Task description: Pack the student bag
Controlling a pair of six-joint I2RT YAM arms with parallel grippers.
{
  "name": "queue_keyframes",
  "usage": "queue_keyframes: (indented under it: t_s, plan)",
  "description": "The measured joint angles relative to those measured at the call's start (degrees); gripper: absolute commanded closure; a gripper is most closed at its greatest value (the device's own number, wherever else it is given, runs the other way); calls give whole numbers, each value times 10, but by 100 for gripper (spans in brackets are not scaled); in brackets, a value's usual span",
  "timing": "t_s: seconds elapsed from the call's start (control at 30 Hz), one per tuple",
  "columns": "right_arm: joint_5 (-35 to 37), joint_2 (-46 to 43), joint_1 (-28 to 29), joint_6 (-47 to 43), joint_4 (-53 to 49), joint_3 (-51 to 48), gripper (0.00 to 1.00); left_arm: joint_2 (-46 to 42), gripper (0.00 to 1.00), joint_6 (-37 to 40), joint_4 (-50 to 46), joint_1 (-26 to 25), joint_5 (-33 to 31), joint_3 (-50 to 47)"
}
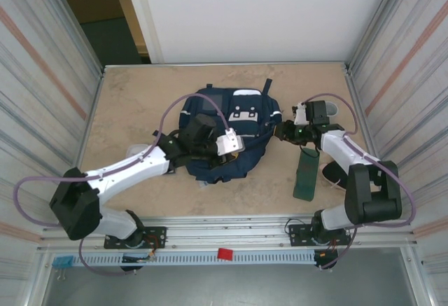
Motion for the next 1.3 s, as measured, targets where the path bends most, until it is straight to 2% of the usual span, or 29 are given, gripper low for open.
queue_keyframes:
  t_s: [0.13,0.2,0.27,0.33,0.37,0.43,0.6,0.8,0.9,1.03,1.3]
  plan:
    - [5,-77,-9,1,-20,0,48,56,100,-41,7,-4,-23,44]
    - [3,-122,-9,2,-28,-2,47,84,94,-57,19,-3,-32,66]
    - [-1,-159,-9,4,-33,-10,46,112,78,-70,25,-2,-33,91]
    - [-1,-191,-9,6,-48,-24,45,137,40,-85,32,-2,-21,117]
    - [-1,-198,-9,6,-59,-28,44,144,31,-90,33,-2,-17,127]
    - [-1,-209,-9,7,-84,-36,42,147,24,-95,36,-4,-9,143]
    - [-4,-237,-2,33,-120,-62,39,116,17,-90,31,0,-11,147]
    - [-10,-264,70,94,-104,-123,38,81,13,-20,-9,47,-17,123]
    - [-10,-264,97,124,-83,-153,37,113,11,28,-45,56,-31,128]
    - [-9,-261,104,143,-64,-159,36,187,7,81,-73,54,-46,136]
    - [-10,-254,104,155,-38,-159,35,256,5,119,-84,47,-57,176]
